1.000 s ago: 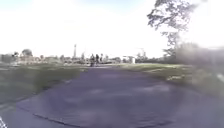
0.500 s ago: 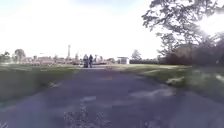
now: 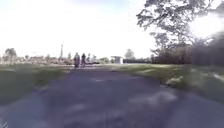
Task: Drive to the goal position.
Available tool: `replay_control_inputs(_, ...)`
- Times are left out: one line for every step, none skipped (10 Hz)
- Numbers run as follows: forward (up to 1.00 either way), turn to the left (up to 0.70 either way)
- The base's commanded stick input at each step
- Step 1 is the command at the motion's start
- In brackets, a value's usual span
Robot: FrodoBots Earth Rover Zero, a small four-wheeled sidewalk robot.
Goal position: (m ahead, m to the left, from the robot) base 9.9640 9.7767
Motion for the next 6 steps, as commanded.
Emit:
replay_control_inputs(0.70, 0.00)
replay_control_inputs(0.70, 0.00)
replay_control_inputs(0.70, 0.00)
replay_control_inputs(0.70, 0.00)
replay_control_inputs(0.70, 0.00)
replay_control_inputs(0.70, 0.00)
